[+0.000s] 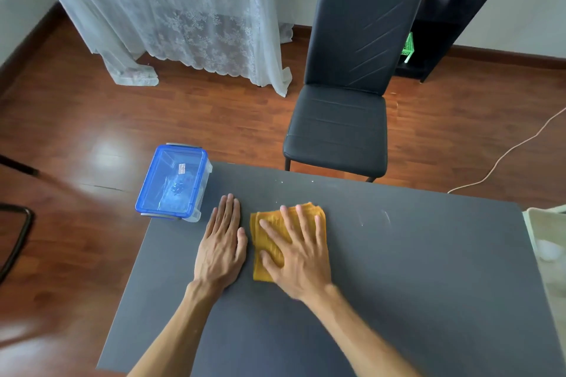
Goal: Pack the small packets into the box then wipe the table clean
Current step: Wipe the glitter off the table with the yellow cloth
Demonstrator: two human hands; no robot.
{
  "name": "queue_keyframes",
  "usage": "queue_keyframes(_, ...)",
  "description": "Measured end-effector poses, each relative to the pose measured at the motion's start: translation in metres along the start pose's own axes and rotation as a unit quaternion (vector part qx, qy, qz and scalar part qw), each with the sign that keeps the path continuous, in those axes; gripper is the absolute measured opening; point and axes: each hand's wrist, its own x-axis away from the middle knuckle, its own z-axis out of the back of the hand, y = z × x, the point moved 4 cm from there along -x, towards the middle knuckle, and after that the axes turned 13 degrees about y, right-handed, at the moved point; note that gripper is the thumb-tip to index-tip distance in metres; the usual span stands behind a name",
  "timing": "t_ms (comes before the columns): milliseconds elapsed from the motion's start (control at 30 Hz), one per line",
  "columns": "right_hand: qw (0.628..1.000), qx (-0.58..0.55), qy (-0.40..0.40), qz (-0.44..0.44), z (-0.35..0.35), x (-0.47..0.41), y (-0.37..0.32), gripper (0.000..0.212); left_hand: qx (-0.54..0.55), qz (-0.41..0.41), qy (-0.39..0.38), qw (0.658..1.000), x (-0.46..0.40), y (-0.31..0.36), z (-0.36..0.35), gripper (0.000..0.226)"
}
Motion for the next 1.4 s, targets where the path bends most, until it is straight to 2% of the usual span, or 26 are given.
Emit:
queue_keyframes(67, 1.0, 0.019, -0.011, -0.009, 0.003, -0.045, 0.027, 0.06, -0.008, -0.009, -0.003, 1.0, 0.001, -0.004, 0.001, 0.061)
queue_keyframes(133, 0.996, 0.06, 0.003, -0.072, 0.013, -0.057, 0.069, 0.06, -0.018, -0.008, -0.005, 1.0, 0.002, -0.008, 0.002, 0.062)
queue_keyframes(233, 0.981, 0.104, 0.03, -0.159, 0.034, -0.007, 0.109, 0.063, -0.028, -0.002, -0.006, 1.0, 0.001, -0.011, 0.003, 0.063)
queue_keyframes(333, 0.975, 0.089, 0.032, -0.202, 0.035, 0.07, 0.073, 0.067, -0.041, 0.004, -0.009, 0.999, 0.0, -0.009, -0.001, 0.064)
queue_keyframes(400, 0.987, 0.04, 0.019, -0.156, 0.024, 0.086, 0.021, 0.067, -0.04, 0.007, -0.012, 0.999, -0.001, -0.01, -0.002, 0.064)
queue_keyframes(500, 0.997, 0.011, 0.01, -0.077, 0.003, 0.04, -0.029, 0.06, -0.031, 0.005, -0.012, 0.999, 0.0, -0.013, -0.004, 0.064)
queue_keyframes(667, 0.999, 0.02, -0.008, -0.042, -0.008, -0.082, 0.001, 0.054, -0.021, -0.004, 0.002, 1.0, 0.001, -0.016, -0.005, 0.064)
queue_keyframes(767, 0.989, 0.045, 0.017, -0.139, 0.005, -0.087, 0.062, 0.057, -0.028, -0.003, -0.002, 1.0, 0.0, -0.019, -0.007, 0.064)
queue_keyframes(933, 0.937, 0.103, 0.051, -0.331, 0.061, 0.028, 0.162, 0.072, -0.042, -0.001, -0.01, 0.999, 0.001, -0.015, -0.007, 0.066)
queue_keyframes(1000, 0.909, 0.11, 0.051, -0.398, 0.072, 0.077, 0.164, 0.076, -0.043, 0.001, -0.012, 0.999, 0.001, -0.014, -0.007, 0.066)
queue_keyframes(1067, 0.896, 0.128, 0.037, -0.424, 0.072, 0.092, 0.156, 0.077, -0.038, 0.0, -0.01, 0.999, -0.001, -0.013, -0.006, 0.066)
queue_keyframes(1167, 0.881, 0.137, 0.043, -0.451, 0.071, 0.035, 0.149, 0.076, -0.035, -0.006, -0.006, 0.999, -0.003, -0.011, -0.005, 0.067)
queue_keyframes(1200, 0.888, 0.144, 0.048, -0.434, 0.067, 0.007, 0.141, 0.072, -0.034, -0.008, -0.004, 0.999, -0.004, -0.012, -0.006, 0.067)
queue_keyframes(1267, 0.927, 0.131, 0.042, -0.35, 0.043, -0.037, 0.104, 0.066, -0.024, -0.008, 0.002, 1.0, -0.005, -0.013, -0.007, 0.066)
queue_keyframes(1333, 0.972, 0.093, 0.027, -0.215, 0.013, -0.051, 0.047, 0.068, -0.012, -0.006, 0.003, 1.0, -0.002, -0.016, -0.007, 0.066)
queue_keyframes(1400, 0.995, 0.058, 0.016, -0.086, -0.007, -0.023, -0.006, 0.067, 0.01, -0.004, 0.006, 1.0, 0.0, -0.018, -0.005, 0.066)
